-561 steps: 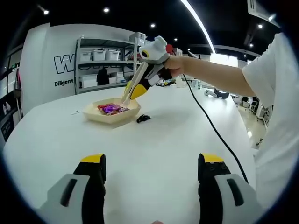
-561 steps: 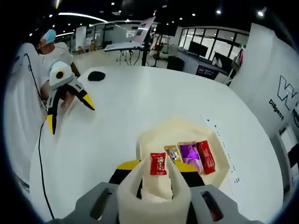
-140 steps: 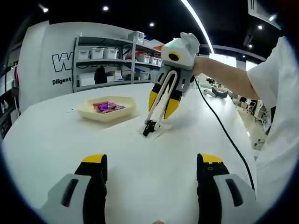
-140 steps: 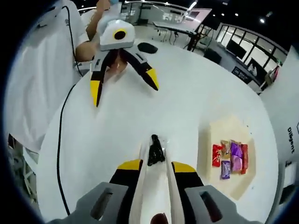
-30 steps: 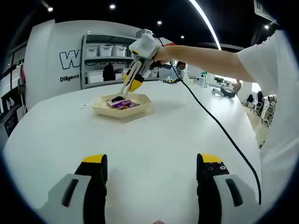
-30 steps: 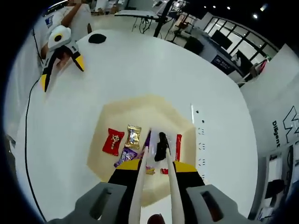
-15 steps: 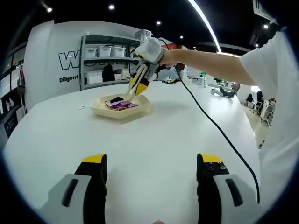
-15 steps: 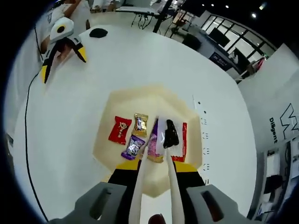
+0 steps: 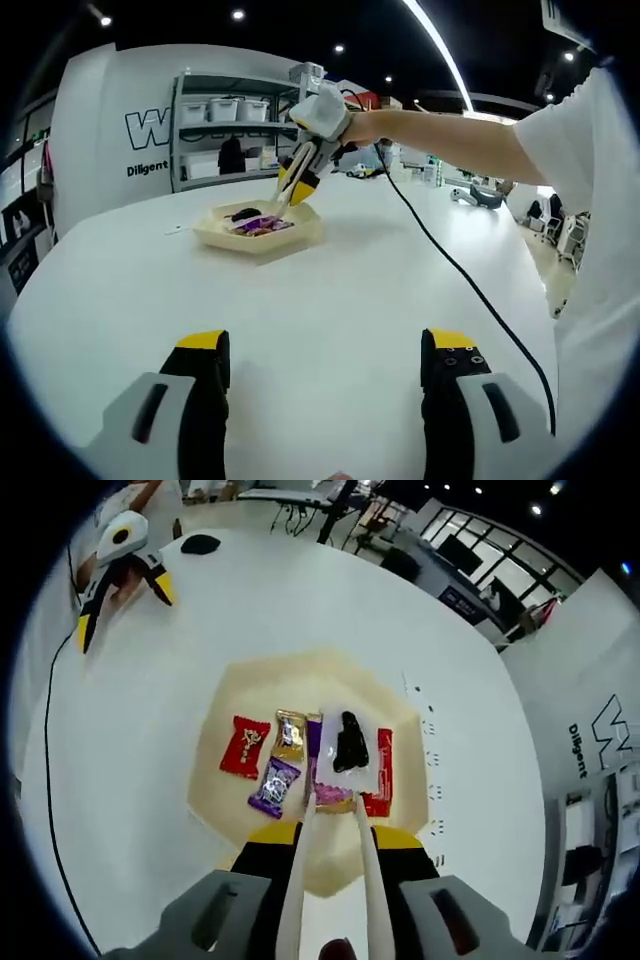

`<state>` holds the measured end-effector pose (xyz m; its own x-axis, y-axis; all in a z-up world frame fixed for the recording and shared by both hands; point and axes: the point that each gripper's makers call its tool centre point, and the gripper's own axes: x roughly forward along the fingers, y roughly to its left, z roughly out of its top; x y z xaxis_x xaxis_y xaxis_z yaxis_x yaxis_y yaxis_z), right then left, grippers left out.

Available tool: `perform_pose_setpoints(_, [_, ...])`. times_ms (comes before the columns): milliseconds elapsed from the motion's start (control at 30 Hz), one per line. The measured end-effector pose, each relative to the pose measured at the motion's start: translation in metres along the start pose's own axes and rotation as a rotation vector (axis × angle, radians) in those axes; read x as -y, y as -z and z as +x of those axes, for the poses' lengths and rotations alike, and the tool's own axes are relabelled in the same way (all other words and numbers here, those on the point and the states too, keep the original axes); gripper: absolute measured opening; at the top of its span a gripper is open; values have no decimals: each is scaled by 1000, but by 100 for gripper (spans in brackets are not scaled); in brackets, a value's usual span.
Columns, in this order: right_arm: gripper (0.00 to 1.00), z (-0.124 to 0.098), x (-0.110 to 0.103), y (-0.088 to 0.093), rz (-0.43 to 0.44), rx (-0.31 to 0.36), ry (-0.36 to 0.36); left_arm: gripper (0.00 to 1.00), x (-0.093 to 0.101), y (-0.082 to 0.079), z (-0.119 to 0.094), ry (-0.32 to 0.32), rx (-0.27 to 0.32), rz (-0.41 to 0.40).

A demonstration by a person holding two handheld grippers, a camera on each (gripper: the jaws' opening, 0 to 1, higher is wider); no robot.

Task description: Place the target food into the container with the food tongs after gripping and lifting it, then release it inside without dropping or visibly crushing the food.

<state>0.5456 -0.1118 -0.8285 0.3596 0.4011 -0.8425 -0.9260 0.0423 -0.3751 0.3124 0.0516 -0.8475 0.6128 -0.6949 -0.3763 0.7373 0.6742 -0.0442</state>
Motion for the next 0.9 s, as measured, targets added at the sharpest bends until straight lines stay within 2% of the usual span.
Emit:
perform_pose_setpoints(700, [18,-8,-6,-6,-9,15,7,76,3,-3,1,10,1,9])
perform_pose_setpoints(900, [18,-15,-13,-10,-8,29,7,76,4,-4,1,13,2,13])
